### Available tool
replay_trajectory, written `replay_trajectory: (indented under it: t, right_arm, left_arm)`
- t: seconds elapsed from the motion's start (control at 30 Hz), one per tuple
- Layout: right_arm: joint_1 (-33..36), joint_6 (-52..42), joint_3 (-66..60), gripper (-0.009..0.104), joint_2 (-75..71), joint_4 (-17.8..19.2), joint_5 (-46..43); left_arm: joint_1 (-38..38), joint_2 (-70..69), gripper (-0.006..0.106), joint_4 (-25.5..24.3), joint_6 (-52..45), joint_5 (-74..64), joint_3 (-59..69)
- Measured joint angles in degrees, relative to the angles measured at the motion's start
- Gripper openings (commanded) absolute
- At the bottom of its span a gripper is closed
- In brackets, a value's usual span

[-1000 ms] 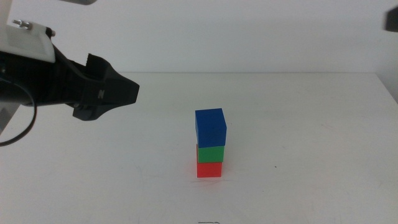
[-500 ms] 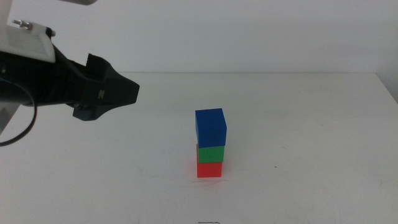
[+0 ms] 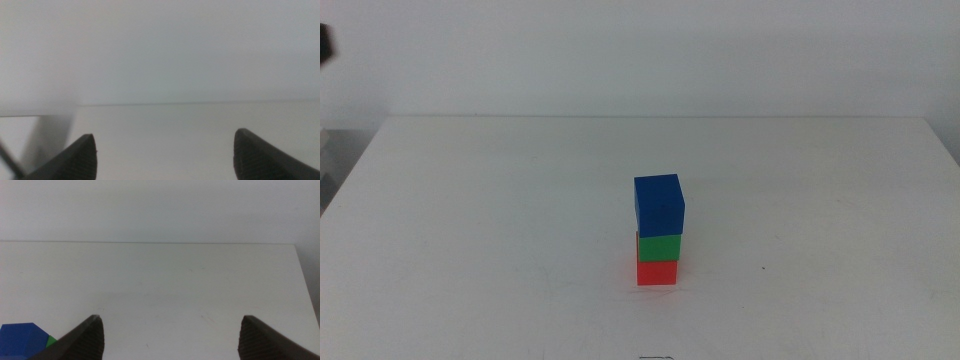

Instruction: Stack red cubes first, then green, then blue cubes in a specific spot.

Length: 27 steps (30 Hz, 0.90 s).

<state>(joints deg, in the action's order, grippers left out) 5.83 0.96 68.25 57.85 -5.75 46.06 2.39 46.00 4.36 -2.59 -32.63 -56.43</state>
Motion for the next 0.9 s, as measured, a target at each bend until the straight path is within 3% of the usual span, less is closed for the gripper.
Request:
replay_trajectory:
  t: [0.17,0.6,0.77,0.9]
  right_arm:
    - [0.0,0.0,0.0,0.085,0.0,0.0,0.0]
    - [-0.06,0.0,-0.3,0.085,-0.41,0.19,0.04]
    - [-1.21,0.0,-7.07,0.085,-5.91,0.17,-6.13]
    - [-4.33,0.0,-20.32,0.085,-15.1,0.17,-14.31]
  left_arm:
    - [-4.45,-1.83,0.094,-0.7,0.07,1.45,0.86]
    - [-4.57,-6.43,0.094,-0.7,0.07,1.82,10.89]
    - [-4.81,-16.61,0.094,-0.7,0.07,2.32,20.32]
    - [-4.81,-26.59,0.094,-0.7,0.07,3.2,29.23]
